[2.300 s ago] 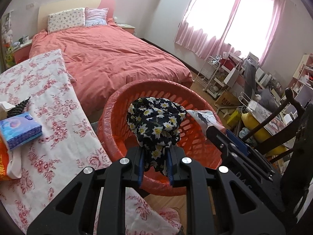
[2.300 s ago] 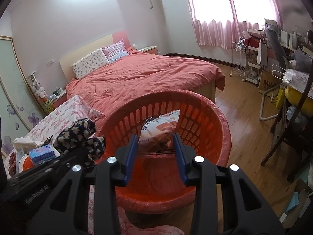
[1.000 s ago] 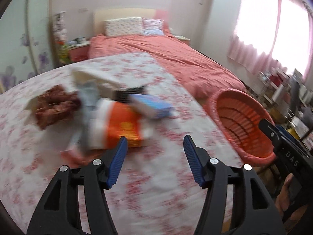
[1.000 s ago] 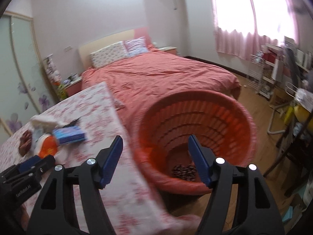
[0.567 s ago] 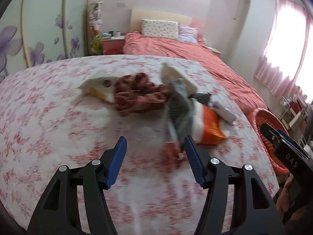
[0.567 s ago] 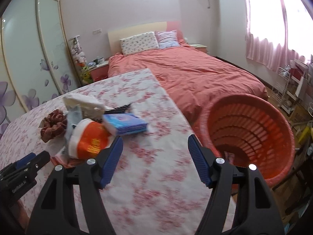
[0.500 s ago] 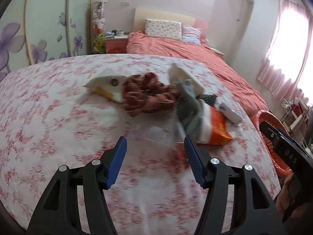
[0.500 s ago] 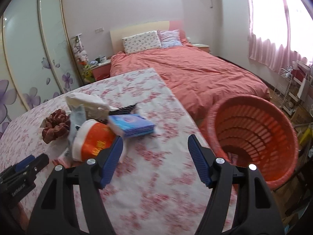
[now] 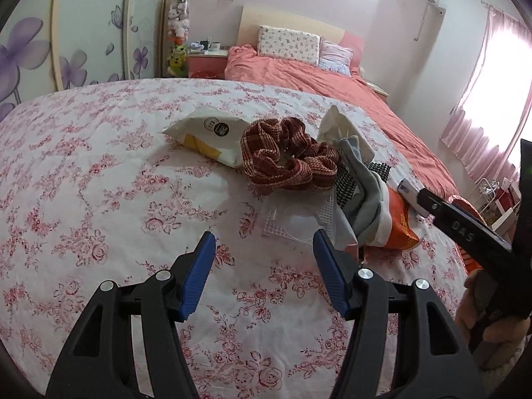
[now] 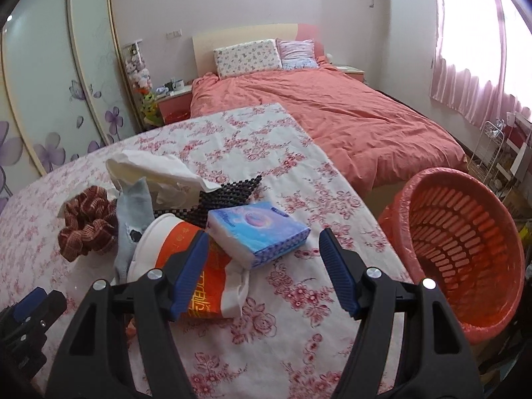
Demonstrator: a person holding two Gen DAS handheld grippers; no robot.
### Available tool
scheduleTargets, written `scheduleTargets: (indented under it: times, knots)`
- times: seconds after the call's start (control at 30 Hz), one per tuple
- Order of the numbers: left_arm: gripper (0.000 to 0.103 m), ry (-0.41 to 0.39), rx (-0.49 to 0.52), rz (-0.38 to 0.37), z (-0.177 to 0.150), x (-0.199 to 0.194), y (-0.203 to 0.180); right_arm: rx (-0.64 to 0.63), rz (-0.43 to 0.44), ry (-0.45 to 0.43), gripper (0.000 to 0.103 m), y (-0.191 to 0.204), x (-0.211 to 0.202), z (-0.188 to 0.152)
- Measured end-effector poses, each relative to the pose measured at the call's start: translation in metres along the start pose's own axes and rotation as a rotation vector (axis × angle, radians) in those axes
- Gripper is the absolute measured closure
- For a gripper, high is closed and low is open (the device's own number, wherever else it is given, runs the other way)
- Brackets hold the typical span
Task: Collect trash
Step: 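Move the right tool to the blue tissue pack and grasp it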
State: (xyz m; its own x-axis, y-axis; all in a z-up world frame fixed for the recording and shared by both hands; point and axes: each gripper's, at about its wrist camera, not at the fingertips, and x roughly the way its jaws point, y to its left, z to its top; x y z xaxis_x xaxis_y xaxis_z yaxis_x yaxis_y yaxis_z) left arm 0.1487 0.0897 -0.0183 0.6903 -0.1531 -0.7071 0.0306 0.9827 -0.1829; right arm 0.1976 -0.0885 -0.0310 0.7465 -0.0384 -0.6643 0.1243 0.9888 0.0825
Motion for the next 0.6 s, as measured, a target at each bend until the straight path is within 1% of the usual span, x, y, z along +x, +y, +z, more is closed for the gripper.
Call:
scheduleTargets:
  times: [0.17, 0.3, 0.37, 0.4, 0.43, 0.5, 0.53, 0.6]
  knots:
    - [0.042, 0.011, 0.003, -0.002, -0.002, 0.002, 0.0, -0.039, -0.01, 0.018, 0.036, 0.006, 0.009, -0.002]
    - [0.042, 0.016, -0.001, -0.003, -0.002, 0.002, 0.0, -0.044, -0.018, 0.038, 0.037, 0.004, 0.017, -0.003]
    - [0.042, 0.02, -0.004, -0.005, -0.001, 0.003, 0.0, -0.046, -0.022, 0.048, 0.046, 0.003, 0.019, -0.004]
    - [0.042, 0.021, -0.004, -0.006, -0.001, 0.003, 0.0, -0.044, -0.021, 0.055, 0.048, 0.003, 0.021, -0.004]
    - [0.042, 0.022, -0.005, -0.007, -0.001, 0.004, 0.0, -0.042, -0.015, 0.061, 0.054, 0.002, 0.022, -0.004]
    - [0.042, 0.024, -0.005, -0.008, 0.0, 0.005, 0.0, -0.042, -0.006, 0.061, 0.057, 0.001, 0.023, -0.003]
    - [0.042, 0.025, -0.004, -0.009, 0.0, 0.005, -0.001, -0.044, -0.004, 0.062, 0.06, 0.002, 0.023, -0.002]
    - [0.042, 0.026, -0.001, -0.01, 0.0, 0.005, -0.002, -0.043, 0.002, 0.065, 0.062, 0.001, 0.023, -0.002]
